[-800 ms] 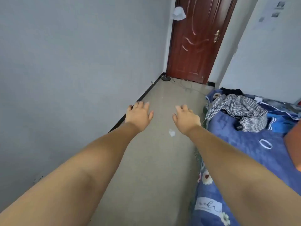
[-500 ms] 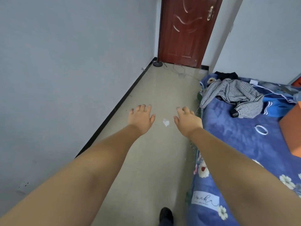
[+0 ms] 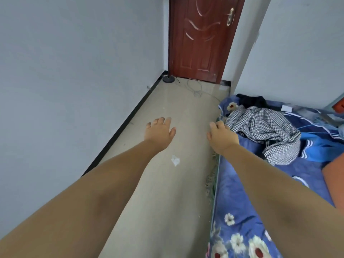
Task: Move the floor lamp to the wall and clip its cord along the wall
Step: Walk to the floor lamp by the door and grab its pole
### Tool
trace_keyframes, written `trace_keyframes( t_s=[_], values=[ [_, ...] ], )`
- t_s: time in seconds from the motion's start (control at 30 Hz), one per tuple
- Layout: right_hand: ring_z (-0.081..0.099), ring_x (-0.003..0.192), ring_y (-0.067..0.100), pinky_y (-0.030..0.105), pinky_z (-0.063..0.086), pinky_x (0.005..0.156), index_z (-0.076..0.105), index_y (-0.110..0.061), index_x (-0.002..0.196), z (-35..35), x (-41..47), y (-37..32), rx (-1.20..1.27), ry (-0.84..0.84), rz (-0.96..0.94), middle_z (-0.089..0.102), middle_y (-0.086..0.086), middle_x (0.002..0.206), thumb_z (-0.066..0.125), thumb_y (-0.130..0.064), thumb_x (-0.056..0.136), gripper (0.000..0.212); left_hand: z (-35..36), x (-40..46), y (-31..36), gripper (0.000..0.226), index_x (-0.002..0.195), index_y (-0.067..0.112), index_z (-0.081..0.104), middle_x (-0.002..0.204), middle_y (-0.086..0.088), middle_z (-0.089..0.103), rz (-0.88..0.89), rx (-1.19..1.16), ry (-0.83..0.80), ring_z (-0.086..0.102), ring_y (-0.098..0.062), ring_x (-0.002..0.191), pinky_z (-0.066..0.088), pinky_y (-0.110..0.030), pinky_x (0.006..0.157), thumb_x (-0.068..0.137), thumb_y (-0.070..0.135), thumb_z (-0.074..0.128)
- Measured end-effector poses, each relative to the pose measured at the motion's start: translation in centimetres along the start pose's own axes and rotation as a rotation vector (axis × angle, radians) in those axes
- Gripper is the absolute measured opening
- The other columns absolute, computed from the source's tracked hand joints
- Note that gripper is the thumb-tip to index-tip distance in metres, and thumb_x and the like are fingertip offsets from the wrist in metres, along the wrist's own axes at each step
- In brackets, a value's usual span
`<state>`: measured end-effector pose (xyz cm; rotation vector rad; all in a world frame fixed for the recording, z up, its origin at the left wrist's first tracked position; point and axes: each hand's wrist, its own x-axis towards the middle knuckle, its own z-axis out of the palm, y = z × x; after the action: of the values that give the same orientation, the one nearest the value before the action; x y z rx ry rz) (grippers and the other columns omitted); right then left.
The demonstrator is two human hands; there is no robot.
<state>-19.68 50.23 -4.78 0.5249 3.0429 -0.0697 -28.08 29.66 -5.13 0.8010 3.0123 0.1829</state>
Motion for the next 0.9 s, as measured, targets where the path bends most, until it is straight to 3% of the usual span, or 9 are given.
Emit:
trace_keyframes(
  t_s=[0.23,0.5,0.7,0.9],
  values=[
    [0.039,0.126,0.035,0.047,0.047,0.088,0.029,-0.012,0.142,-0.7,16.6,0.8,0.014,0.021,-0.055,0.038,0.016,0.138,0.028,-0.032,0.099,0.048,0.6,16.3,-2.6,0.053,0.143,0.014,0.031,0.146,-0.012,0.043,-0.071,-0.017,0.05,0.038,-0.03,0.133,0.029,-0.049,0.108,0.097,0.041,0.026],
    [0.048,0.114,0.035,0.047,0.051,0.083,0.041,-0.01,0.131,-3.6,37.0,2.8,0.053,0.073,-0.032,0.045,0.016,0.129,0.03,-0.033,0.098,0.042,-1.0,38.4,-3.1,0.054,0.142,0.013,0.033,0.146,-0.013,0.043,-0.022,-0.029,0.034,0.039,-0.031,0.132,0.03,-0.048,0.106,0.097,0.041,0.025],
    [0.049,0.11,0.035,0.04,0.045,0.074,0.042,-0.009,0.126,-3.1,50.1,7.4,0.047,0.064,0.04,0.047,0.015,0.126,0.031,-0.033,0.097,0.038,-0.2,52.7,-0.8,0.053,0.142,0.014,0.033,0.145,-0.011,0.044,0.062,-0.023,-0.039,0.04,-0.029,0.132,0.031,-0.046,0.106,0.097,0.041,0.024],
    [0.051,0.107,0.034,0.037,0.038,0.067,0.043,-0.012,0.128,-1.3,66.1,11.9,0.042,0.048,0.069,0.048,0.013,0.122,0.031,-0.035,0.097,0.04,1.7,69.0,-0.3,0.051,0.139,0.011,0.037,0.142,-0.012,0.047,0.04,-0.024,-0.013,0.043,-0.029,0.129,0.032,-0.046,0.104,0.097,0.039,0.026]
  ],
)
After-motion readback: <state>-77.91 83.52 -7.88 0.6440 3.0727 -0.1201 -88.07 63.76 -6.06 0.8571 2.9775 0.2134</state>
